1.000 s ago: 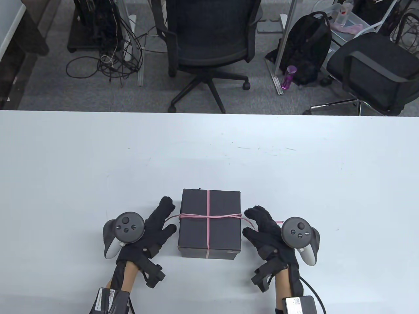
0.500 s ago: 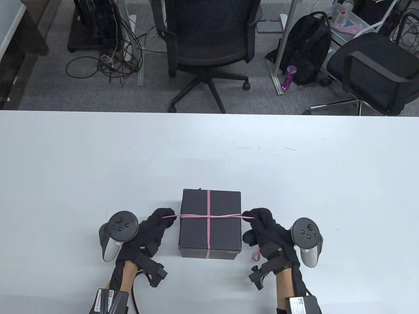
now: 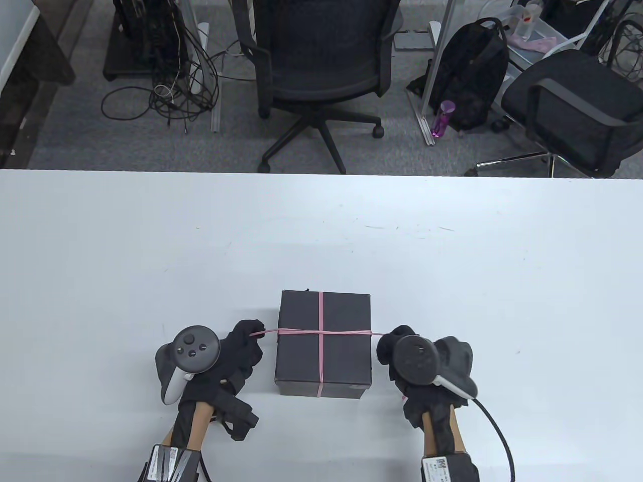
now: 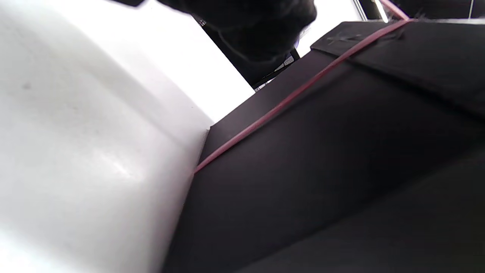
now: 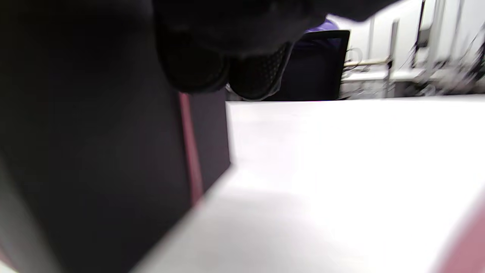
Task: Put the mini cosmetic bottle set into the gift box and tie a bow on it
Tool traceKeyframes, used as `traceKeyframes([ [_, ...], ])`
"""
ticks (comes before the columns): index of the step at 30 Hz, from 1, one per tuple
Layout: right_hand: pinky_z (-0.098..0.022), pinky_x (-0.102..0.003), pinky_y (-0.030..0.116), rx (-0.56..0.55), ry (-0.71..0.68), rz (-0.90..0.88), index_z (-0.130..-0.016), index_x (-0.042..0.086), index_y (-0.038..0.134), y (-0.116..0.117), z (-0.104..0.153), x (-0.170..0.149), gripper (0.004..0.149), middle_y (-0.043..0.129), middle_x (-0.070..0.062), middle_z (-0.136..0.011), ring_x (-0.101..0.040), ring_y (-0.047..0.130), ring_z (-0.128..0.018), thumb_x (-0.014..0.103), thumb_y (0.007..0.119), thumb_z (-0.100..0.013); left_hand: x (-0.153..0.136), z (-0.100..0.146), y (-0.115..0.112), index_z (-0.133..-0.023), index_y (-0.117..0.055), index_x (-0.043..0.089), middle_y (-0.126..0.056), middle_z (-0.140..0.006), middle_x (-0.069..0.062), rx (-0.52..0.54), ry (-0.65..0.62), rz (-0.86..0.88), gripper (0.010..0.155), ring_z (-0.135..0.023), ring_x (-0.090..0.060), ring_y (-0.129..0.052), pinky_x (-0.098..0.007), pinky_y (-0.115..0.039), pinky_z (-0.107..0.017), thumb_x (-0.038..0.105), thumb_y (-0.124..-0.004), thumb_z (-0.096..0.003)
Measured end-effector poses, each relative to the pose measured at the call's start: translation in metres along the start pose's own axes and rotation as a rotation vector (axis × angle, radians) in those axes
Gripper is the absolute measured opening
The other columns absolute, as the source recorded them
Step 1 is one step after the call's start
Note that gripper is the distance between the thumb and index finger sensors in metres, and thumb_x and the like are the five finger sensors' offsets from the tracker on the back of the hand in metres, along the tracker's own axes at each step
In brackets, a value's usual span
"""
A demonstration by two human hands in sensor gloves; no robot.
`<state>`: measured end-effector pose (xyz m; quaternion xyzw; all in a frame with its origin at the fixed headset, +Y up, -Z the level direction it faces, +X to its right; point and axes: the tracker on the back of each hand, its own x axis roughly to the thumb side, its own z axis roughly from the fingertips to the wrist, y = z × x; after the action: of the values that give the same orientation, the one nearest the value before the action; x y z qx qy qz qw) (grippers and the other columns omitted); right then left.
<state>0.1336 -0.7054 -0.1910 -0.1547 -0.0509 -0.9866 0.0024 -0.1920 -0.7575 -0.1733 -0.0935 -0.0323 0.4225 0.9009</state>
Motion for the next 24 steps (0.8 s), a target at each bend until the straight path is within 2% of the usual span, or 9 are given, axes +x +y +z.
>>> traceKeyframes([
  [1,-0.008,-0.023,0.082,0.028,0.056,0.100,-0.073,0.012,0.089,0.004,-0.005,0.007,0.033,0.085,-0.017,-0.082,-0.007,0.088,-0.017,0.004,0.063,-0.054,0.000,0.000,0.000,-0.100,-0.068,0.024,-0.091,-0.058,0.009,-0.007,-0.005,-0.014,0.041,-0.017,-0.004,-0.088,-0.029,-0.084,-0.017,0.031,-0.057,-0.0614],
  [2,-0.008,-0.022,0.083,0.031,0.091,0.144,-0.084,0.009,0.084,0.006,-0.007,0.010,0.037,0.085,-0.018,-0.082,-0.006,0.089,-0.017,0.005,0.062,-0.055,0.000,0.000,0.001,-0.100,-0.069,0.024,-0.091,-0.058,0.009,-0.010,-0.002,-0.020,0.041,-0.017,-0.004,-0.088,-0.029,-0.084,-0.017,0.032,-0.057,-0.0614],
  [4,-0.008,-0.021,0.083,-0.025,0.115,0.128,-0.095,0.002,0.075,0.007,-0.008,0.011,0.042,0.086,-0.020,-0.081,-0.004,0.089,-0.016,0.007,0.062,-0.056,0.000,0.000,0.001,-0.100,-0.069,0.024,-0.091,-0.057,0.009,-0.024,-0.001,-0.028,0.041,-0.017,-0.004,-0.088,-0.029,-0.084,-0.017,0.032,-0.057,-0.0614],
  [5,-0.008,-0.020,0.083,-0.077,0.122,0.064,-0.100,-0.002,0.069,0.006,-0.008,0.008,0.046,0.087,-0.020,-0.080,-0.004,0.089,-0.016,0.008,0.062,-0.056,0.000,0.000,0.001,-0.100,-0.069,0.024,-0.091,-0.057,0.009,-0.040,0.000,-0.026,0.042,-0.017,-0.004,-0.087,-0.029,-0.084,-0.017,0.032,-0.057,-0.0615],
  [9,-0.007,-0.020,0.083,-0.237,0.110,-0.106,-0.104,-0.005,0.063,0.003,-0.003,0.003,0.049,0.086,-0.021,-0.079,-0.004,0.089,-0.016,0.011,0.063,-0.057,-0.001,-0.001,0.001,-0.100,-0.069,0.024,-0.091,-0.056,0.010,-0.068,0.001,-0.017,0.042,-0.016,-0.004,-0.087,-0.029,-0.084,-0.017,0.032,-0.057,-0.0615],
  [13,-0.009,-0.021,0.083,-0.309,0.096,-0.280,-0.105,-0.005,0.060,0.000,0.000,0.000,0.050,0.083,-0.022,-0.082,-0.005,0.089,-0.017,0.013,0.061,-0.058,-0.003,-0.002,0.000,-0.101,-0.070,0.024,-0.091,-0.055,0.010,-0.084,0.006,-0.005,0.042,-0.016,-0.004,-0.087,-0.029,-0.084,-0.017,0.033,-0.057,-0.0615],
  [17,-0.009,-0.021,0.083,-0.335,0.086,-0.450,-0.105,-0.006,0.060,-0.003,0.001,-0.002,0.050,0.083,-0.023,-0.083,-0.005,0.089,-0.018,0.015,0.059,-0.059,-0.006,-0.003,0.002,-0.101,-0.070,0.025,-0.091,-0.055,0.011,-0.113,0.006,0.040,0.042,-0.016,-0.004,-0.087,-0.028,-0.084,-0.017,0.033,-0.057,-0.0616],
  [24,-0.009,-0.020,0.083,-0.318,0.070,-0.606,-0.104,-0.007,0.061,-0.001,-0.001,-0.008,0.050,0.083,-0.024,-0.082,-0.004,0.089,-0.018,0.015,0.058,-0.059,-0.013,-0.007,0.002,-0.101,-0.070,0.026,-0.091,-0.054,0.011,-0.178,0.002,0.124,0.042,-0.016,-0.004,-0.087,-0.029,-0.084,-0.018,0.034,-0.058,-0.0616],
])
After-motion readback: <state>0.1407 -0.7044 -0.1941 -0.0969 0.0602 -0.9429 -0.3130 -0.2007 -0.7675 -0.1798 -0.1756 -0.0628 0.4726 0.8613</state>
